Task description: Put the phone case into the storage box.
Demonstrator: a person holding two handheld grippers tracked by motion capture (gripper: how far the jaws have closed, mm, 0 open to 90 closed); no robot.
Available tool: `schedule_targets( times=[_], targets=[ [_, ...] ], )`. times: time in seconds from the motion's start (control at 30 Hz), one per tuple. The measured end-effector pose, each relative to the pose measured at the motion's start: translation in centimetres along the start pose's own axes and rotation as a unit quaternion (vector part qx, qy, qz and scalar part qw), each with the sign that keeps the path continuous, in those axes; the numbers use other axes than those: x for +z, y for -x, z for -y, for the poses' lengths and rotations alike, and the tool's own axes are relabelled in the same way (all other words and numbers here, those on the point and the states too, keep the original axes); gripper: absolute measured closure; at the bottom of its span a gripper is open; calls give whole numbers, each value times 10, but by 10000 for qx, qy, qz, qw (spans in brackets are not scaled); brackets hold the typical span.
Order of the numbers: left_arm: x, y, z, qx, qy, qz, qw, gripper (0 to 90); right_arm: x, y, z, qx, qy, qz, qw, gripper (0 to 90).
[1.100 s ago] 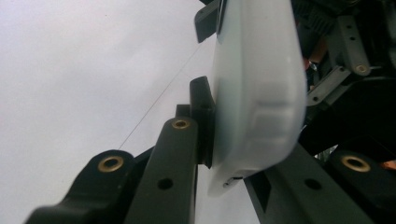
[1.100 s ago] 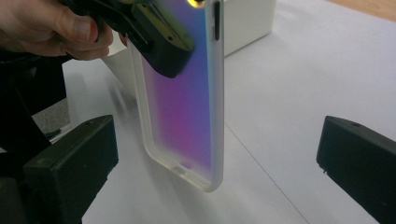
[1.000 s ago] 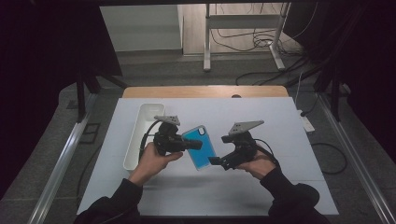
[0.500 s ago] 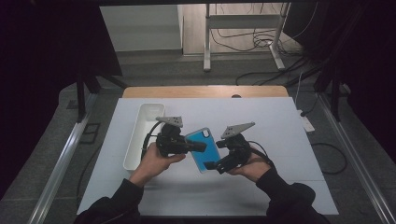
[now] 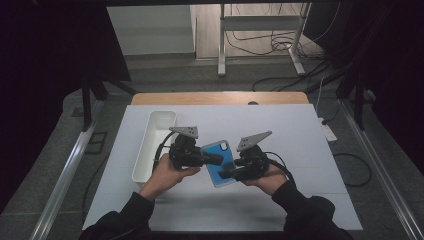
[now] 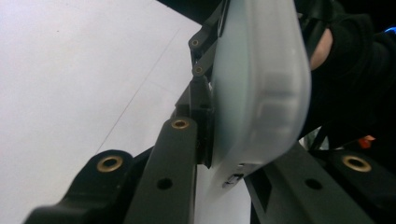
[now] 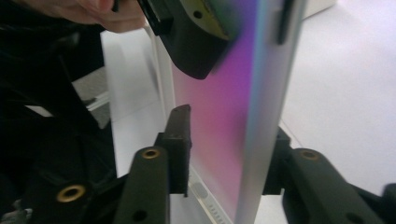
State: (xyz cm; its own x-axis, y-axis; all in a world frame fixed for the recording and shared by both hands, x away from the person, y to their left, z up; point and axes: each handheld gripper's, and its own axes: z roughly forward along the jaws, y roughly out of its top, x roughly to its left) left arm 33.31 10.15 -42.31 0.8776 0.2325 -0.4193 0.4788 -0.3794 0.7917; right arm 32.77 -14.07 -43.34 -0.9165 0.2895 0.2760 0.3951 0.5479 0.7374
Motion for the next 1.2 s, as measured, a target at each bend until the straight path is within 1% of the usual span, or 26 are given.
schedule_targets(
  times=[0.03, 0.07, 0.1, 0.13, 0.17, 0.2, 0.23, 0.3, 0.43, 0.5, 0.6, 0.63, 0.67, 0.73, 0.8, 0.87, 0.9, 0.93, 0.97, 1.0, 1.07, 1.2],
  targets=[
    [0, -1, 0, -11, 38, 69, 10000, 841, -2, 3, 0, 79, 49, -147, 9998, 703],
    [-1, -1, 0, -43, 63, 123, 9999, 828, -3, 5, 1, 126, 92, -245, 9996, 730],
    [-1, -1, 0, -60, 69, 127, 9999, 805, -4, 6, 1, 155, 118, -313, 9993, 764],
    [-1, -2, 1, -64, 90, 124, 9999, 781, -5, 6, 1, 151, 143, -375, 9991, 798],
    [-1, -2, 1, -64, 90, 124, 9999, 754, -5, 6, 1, 151, 143, -375, 9991, 798],
    [-1, -2, 1, -90, 103, 114, 9998, 754, -6, 6, 1, 134, 159, -441, 9988, 828],
    [-1, -4, 1, -85, 123, 126, 9998, 728, -6, 6, 0, 127, 176, -528, 9984, 853],
    [-2, -4, 1, -79, 165, 142, 9997, 718, -6, 2, -2, 92, 142, -447, 9989, 854],
    [-3, -2, 0, -68, 199, 27, 9998, 692, -7, 1, -3, 90, 195, -385, 9990, 855],
    [-3, -1, 0, -68, 215, -32, 9997, 671, -7, -1, -4, 69, 196, -295, 9993, 855],
    [-3, 0, -1, -71, 232, -271, 9993, 603, -8, -3, -5, -3, 220, -90, 9997, 855],
    [-4, 0, -1, -53, 255, -363, 9990, 568, -8, -3, -5, -15, 227, -7, 9997, 855],
    [-4, 0, -1, -33, 284, -455, 9986, 514, -9, -4, -5, -24, 221, 72, 9997, 854],
    [-5, 0, -1, -41, 320, -576, 9978, 455, -10, -4, -5, -81, 221, 274, 9993, 854],
    [-7, 0, -2, -39, 359, -750, 9965, 370, -11, -4, -5, -111, 244, 432, 9987, 854],
    [-8, 0, -2, -55, 397, -844, 9956, 299, -12, -5, -5, -145, 278, 613, 9976, 854],
    [-9, 0, -2, -64, 419, -918, 9949, 267, -13, -5, -5, -139, 281, 663, 9973, 854],
    [-10, 1, -2, -67, 418, -1047, 9936, 229, -13, -5, -5, -151, 306, 715, 9969, 854],
    [-10, 1, -2, -67, 418, -1047, 9936, 194, -14, -6, -5, -164, 307, 823, 9960, 854],
    [-10, 1, -3, -61, 432, -1129, 9927, 194, -14, -6, -5, -164, 307, 823, 9960, 854],
    [-11, 1, -3, -65, 449, -1255, 9911, 124, -15, -6, -5, -169, 330, 949, 9948, 854],
    [-12, 2, -3, -68, 450, -1503, 9876, 30, -17, -7, -5, -181, 389, 1155, 9924, 853]
  ],
)
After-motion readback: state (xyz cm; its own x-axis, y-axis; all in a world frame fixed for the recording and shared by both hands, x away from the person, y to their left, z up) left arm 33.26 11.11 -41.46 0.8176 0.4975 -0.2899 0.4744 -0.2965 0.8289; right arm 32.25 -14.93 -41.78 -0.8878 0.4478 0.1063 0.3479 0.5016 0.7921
